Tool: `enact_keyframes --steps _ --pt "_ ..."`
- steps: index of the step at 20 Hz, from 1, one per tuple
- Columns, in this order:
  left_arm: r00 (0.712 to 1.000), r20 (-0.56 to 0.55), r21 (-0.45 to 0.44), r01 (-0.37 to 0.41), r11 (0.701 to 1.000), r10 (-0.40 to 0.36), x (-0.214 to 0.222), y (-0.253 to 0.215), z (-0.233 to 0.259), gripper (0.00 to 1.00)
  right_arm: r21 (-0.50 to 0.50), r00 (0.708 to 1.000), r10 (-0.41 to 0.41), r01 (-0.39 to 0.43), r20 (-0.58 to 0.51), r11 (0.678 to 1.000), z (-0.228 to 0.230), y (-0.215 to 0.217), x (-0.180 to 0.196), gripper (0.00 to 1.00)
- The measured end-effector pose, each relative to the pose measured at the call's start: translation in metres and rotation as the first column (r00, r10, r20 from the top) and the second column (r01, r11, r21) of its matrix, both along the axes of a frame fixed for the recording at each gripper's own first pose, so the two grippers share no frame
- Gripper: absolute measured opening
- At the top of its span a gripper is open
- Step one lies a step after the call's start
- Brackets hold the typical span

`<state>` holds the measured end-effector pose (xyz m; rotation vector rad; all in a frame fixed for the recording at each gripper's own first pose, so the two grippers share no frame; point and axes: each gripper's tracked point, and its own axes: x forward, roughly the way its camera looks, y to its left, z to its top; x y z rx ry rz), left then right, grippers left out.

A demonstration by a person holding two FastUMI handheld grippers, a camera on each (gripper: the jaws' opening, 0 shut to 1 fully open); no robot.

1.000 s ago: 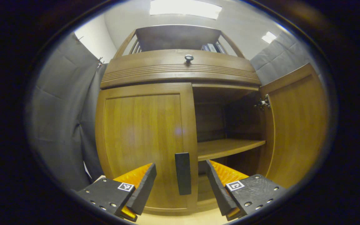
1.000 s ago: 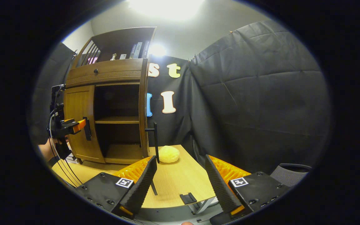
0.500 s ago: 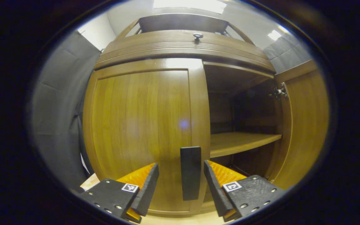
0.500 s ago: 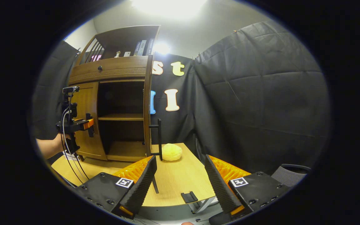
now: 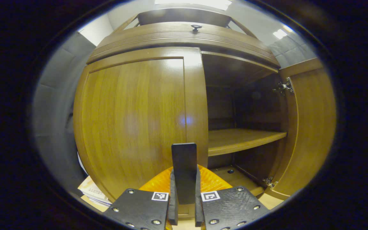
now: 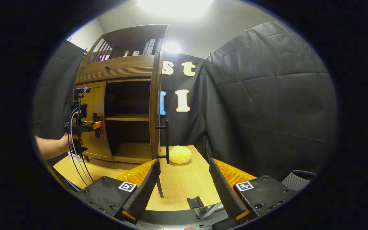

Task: Open the right door of the double-door shoe cabinet with the right hand, and open the left door with the left hand.

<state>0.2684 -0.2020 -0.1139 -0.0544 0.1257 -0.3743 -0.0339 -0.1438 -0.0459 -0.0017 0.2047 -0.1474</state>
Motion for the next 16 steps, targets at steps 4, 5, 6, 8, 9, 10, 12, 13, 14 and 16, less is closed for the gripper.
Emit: enact_keyframes --steps 4,5,6,8,9,10,12,13,14,16 --pt "1.0 0.004 -0.003 -0.031 1.0 0.031 -0.016 0.01 0.003 0.23 0.006 0.999 0.039 -0.039 0.009 0.999 -0.001 -0.003 0.008 0.93" --pt "0.999 0.003 -0.007 -0.034 0.999 0.034 -0.021 0.012 0.003 0.22 0.009 0.999 0.048 -0.048 0.012 0.999 0.0 -0.003 0.011 0.97" --pt "0.999 0.003 -0.009 -0.037 0.999 0.037 -0.029 0.016 0.003 0.21 0.014 0.998 0.057 -0.057 0.017 0.998 0.001 -0.001 0.014 0.93" --pt "0.999 -0.001 -0.011 -0.039 0.999 0.039 -0.039 0.023 0.005 0.2 0.017 0.997 0.077 -0.077 0.026 0.997 0.002 0.004 0.019 0.93" --pt "0.999 -0.003 -0.011 -0.04 0.999 0.04 -0.044 0.027 0.006 0.2 0.017 0.996 0.088 -0.089 0.03 0.996 0.003 0.008 0.021 0.97" --pt "0.999 -0.007 -0.014 -0.043 0.999 0.043 -0.05 0.031 0.008 0.2 0.016 0.994 0.1 -0.101 0.032 0.995 0.004 0.012 0.024 0.93" --pt "0.999 -0.009 -0.018 -0.05 0.999 0.049 -0.063 0.04 0.008 0.2 0.017 0.992 0.123 -0.123 0.036 0.992 0.005 0.022 0.028 0.93" --pt "0.999 -0.011 -0.02 -0.052 0.998 0.052 -0.069 0.044 0.008 0.2 0.018 0.99 0.134 -0.134 0.038 0.991 0.004 0.026 0.028 0.93" --pt "0.998 -0.011 -0.023 -0.054 0.998 0.054 -0.077 0.049 0.008 0.2 0.018 0.989 0.144 -0.145 0.04 0.989 0.005 0.031 0.03 0.93" --pt "0.999 -0.011 -0.028 -0.053 0.998 0.053 -0.09 0.06 0.009 0.2 0.014 0.986 0.159 -0.159 0.042 0.987 0.006 0.039 0.032 0.92"
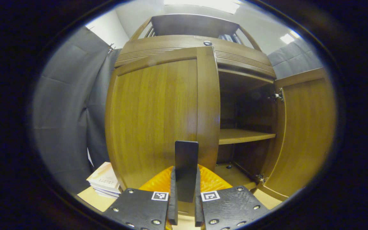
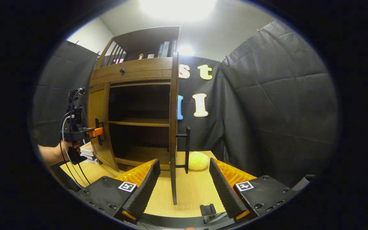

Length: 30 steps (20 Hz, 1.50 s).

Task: Open the right door of the double-door shoe cabinet with the right hand, and open the left door with the left hand.

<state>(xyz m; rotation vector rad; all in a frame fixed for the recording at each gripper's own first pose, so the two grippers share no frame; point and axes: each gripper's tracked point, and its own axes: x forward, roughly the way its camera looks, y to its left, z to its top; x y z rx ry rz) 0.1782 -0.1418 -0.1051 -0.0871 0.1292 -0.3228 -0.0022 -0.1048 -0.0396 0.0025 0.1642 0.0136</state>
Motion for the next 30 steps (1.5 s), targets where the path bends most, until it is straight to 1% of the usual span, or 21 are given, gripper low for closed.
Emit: enact_keyframes --steps 3,5,6,8,10,11,12,13,15,16,18,19,22,23,24,25,26,27,28,29,30 --pt "1.0 -0.005 -0.011 0.003 1.0 -0.003 -0.013 0.015 0.006 0.2 0.002 1.0 0.02 -0.02 0.007 1.0 0.004 0.012 0.005 1.0" --pt "1.0 -0.003 -0.013 0.0 1.0 0.0 -0.023 0.027 0.005 0.2 0.007 0.999 0.033 -0.033 0.013 0.999 0.006 0.022 0.008 0.93" --pt "1.0 -0.002 -0.015 -0.005 1.0 0.005 -0.029 0.033 0.004 0.2 0.01 0.999 0.039 -0.039 0.019 0.999 0.008 0.028 0.009 0.93" --pt "1.0 -0.002 -0.019 -0.012 1.0 0.012 -0.038 0.044 0.002 0.2 0.01 0.998 0.047 -0.047 0.03 0.999 0.012 0.037 0.012 1.0" --pt "1.0 -0.003 -0.018 -0.008 1.0 0.008 -0.046 0.054 0.003 0.2 0.012 0.998 0.059 -0.059 0.032 0.998 0.012 0.048 0.014 0.93" --pt "1.0 -0.004 -0.016 -0.004 1.0 0.004 -0.05 0.059 0.004 0.2 0.013 0.997 0.064 -0.064 0.034 0.998 0.013 0.052 0.014 0.93" --pt "1.0 -0.005 -0.013 0.001 1.0 -0.001 -0.054 0.063 0.005 0.24 0.012 0.997 0.067 -0.067 0.035 0.998 0.013 0.056 0.014 0.97" --pt "1.0 -0.004 -0.012 0.004 1.0 -0.004 -0.056 0.067 0.006 0.24 0.011 0.997 0.067 -0.067 0.039 0.998 0.014 0.058 0.014 0.93" --pt "1.0 -0.003 -0.012 0.004 1.0 -0.004 -0.06 0.075 0.006 0.24 0.012 0.996 0.072 -0.072 0.043 0.997 0.015 0.065 0.014 1.0" --pt "1.0 -0.004 -0.013 0.0 1.0 0.0 -0.062 0.079 0.005 0.24 0.015 0.996 0.075 -0.076 0.043 0.997 0.015 0.069 0.014 0.96" --pt "1.0 -0.002 -0.011 -0.006 1.0 0.006 -0.065 0.089 0.006 0.24 0.017 0.996 0.083 -0.083 0.043 0.996 0.016 0.075 0.014 0.97" --pt "1.0 -0.001 -0.008 -0.008 1.0 0.008 -0.068 0.094 0.006 0.24 0.017 0.995 0.085 -0.086 0.045 0.996 0.016 0.078 0.014 0.93" --pt "1.0 -0.006 -0.017 -0.015 1.0 0.015 -0.077 0.115 0.006 0.24 0.018 0.994 0.097 -0.098 0.049 0.995 0.018 0.089 0.015 0.93" --pt "1.0 -0.004 -0.013 -0.02 1.0 0.02 -0.079 0.122 0.007 0.19 0.018 0.994 0.101 -0.102 0.048 0.995 0.018 0.093 0.016 0.93" --pt "1.0 -0.002 -0.006 -0.024 1.0 0.024 -0.08 0.13 0.007 0.19 0.019 0.993 0.106 -0.107 0.05 0.994 0.019 0.097 0.016 0.97" --pt "1.0 0.002 0.004 -0.026 1.0 0.026 -0.08 0.135 0.007 0.22 0.018 0.992 0.112 -0.113 0.051 0.993 0.019 0.101 0.016 0.97" --pt "1.0 0.003 0.012 -0.027 1.0 0.027 -0.083 0.141 0.007 0.22 0.017 0.992 0.119 -0.12 0.051 0.993 0.019 0.106 0.017 0.93" --pt "1.0 0.004 0.015 -0.031 0.999 0.031 -0.083 0.145 0.007 0.23 0.016 0.991 0.125 -0.126 0.051 0.992 0.018 0.11 0.016 0.93" --pt "0.999 0.002 0.016 -0.035 0.999 0.035 -0.084 0.151 0.006 0.23 0.017 0.99 0.131 -0.132 0.053 0.991 0.019 0.114 0.017 0.97" --pt "0.999 -0.001 0.013 -0.042 0.999 0.042 -0.084 0.156 0.006 0.23 0.017 0.989 0.137 -0.138 0.054 0.99 0.02 0.119 0.018 0.93" --pt "0.999 -0.006 0.013 -0.051 0.999 0.051 -0.083 0.161 0.004 0.23 0.017 0.988 0.141 -0.143 0.055 0.99 0.021 0.123 0.019 0.93"
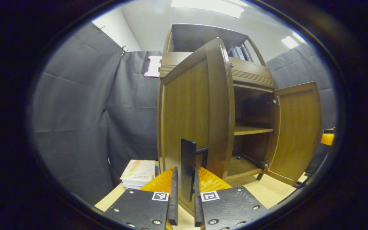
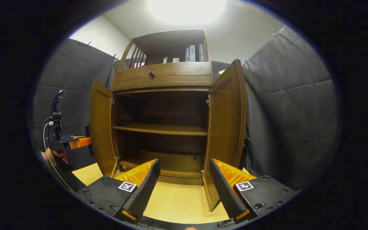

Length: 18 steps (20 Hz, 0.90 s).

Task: Open the right door of the double-door shoe cabinet with the right hand, and open the left door with the left hand.

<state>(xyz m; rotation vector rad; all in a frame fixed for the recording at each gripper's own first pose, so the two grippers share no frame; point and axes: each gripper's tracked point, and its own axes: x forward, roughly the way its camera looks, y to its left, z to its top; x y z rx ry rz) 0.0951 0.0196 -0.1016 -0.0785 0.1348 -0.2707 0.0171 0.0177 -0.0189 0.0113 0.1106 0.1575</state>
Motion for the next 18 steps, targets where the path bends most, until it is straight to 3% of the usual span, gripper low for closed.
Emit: enact_keyframes --steps 4,8,10,18 --pt "0.999 -0.012 -0.001 -0.035 0.999 0.035 -0.002 0.027 -0.006 0.23 -0.003 1.0 0.015 -0.015 0.0 1.0 -0.002 0.015 0.004 0.97" --pt "0.995 -0.009 0.018 -0.096 0.995 0.096 0.001 0.057 -0.009 0.19 0.001 1.0 0.027 -0.027 -0.007 1.0 -0.004 0.03 0.01 0.93" --pt "0.994 -0.012 0.026 -0.105 0.994 0.105 0.005 0.069 -0.01 0.14 0.013 0.999 0.03 -0.03 -0.011 0.999 -0.005 0.039 0.013 0.93" --pt "0.996 -0.008 0.055 -0.091 0.994 0.092 0.011 0.103 -0.017 0.14 0.025 0.999 0.0 0.001 -0.035 1.0 -0.015 0.059 0.016 1.0"
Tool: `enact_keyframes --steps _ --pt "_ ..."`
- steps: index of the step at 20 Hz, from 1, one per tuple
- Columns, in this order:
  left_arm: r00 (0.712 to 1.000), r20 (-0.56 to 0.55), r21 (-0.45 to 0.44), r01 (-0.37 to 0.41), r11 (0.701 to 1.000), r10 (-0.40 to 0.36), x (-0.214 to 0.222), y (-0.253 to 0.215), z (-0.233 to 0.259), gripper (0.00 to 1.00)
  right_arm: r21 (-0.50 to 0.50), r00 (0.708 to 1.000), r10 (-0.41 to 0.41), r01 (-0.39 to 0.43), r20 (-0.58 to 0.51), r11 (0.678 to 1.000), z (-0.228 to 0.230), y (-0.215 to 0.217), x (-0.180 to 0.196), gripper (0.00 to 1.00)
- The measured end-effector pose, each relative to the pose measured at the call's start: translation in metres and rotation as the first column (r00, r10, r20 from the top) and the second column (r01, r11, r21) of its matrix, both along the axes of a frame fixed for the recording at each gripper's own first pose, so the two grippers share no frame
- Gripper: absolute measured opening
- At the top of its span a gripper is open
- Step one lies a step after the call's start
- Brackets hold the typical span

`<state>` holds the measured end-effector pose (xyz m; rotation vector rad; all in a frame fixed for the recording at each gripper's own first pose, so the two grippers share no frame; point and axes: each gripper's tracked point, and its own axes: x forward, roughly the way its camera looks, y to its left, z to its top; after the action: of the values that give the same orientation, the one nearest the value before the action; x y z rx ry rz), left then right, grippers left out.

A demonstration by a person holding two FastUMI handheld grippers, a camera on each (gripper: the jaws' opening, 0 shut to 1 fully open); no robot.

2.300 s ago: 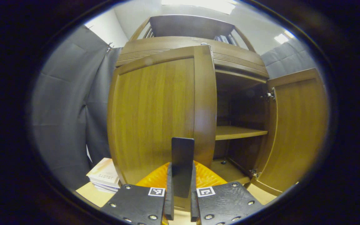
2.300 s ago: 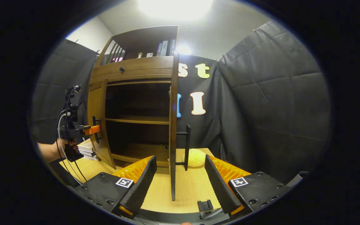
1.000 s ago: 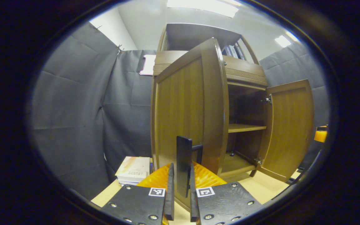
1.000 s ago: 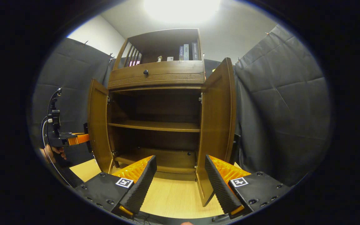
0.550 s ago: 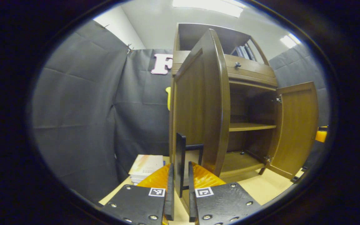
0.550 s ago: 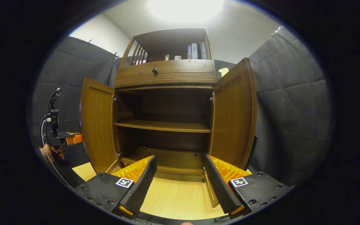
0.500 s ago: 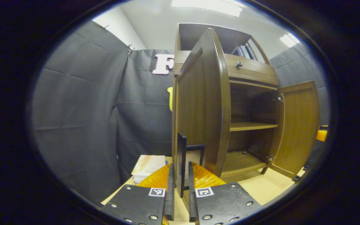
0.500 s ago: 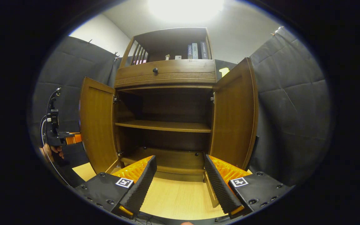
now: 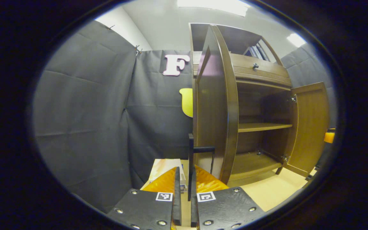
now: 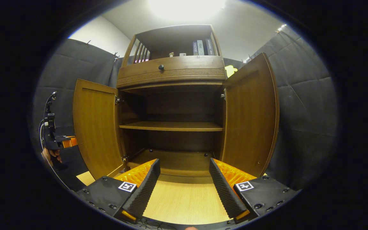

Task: Open the right door of the double-door shoe cabinet with the right hand, and open the left door with the left hand.

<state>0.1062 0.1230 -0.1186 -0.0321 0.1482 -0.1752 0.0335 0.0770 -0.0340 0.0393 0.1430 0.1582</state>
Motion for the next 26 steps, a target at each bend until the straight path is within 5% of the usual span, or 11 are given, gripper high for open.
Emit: enact_keyframes --steps 3,11,26 --pt "1.0 0.004 0.01 -0.012 1.0 0.012 -0.006 0.007 -0.001 0.13 -0.007 1.0 -0.015 0.015 0.011 1.0 0.001 0.0 -0.004 0.93" --pt "0.994 0.014 0.006 -0.113 0.994 0.113 -0.057 0.038 0.016 0.14 0.013 1.0 0.008 -0.008 0.022 1.0 0.007 -0.018 -0.025 0.93" --pt "0.996 0.088 -0.006 -0.029 1.0 0.03 -0.184 -0.042 0.078 0.11 0.031 0.996 -0.068 0.066 0.065 0.997 0.028 -0.085 -0.099 0.92"
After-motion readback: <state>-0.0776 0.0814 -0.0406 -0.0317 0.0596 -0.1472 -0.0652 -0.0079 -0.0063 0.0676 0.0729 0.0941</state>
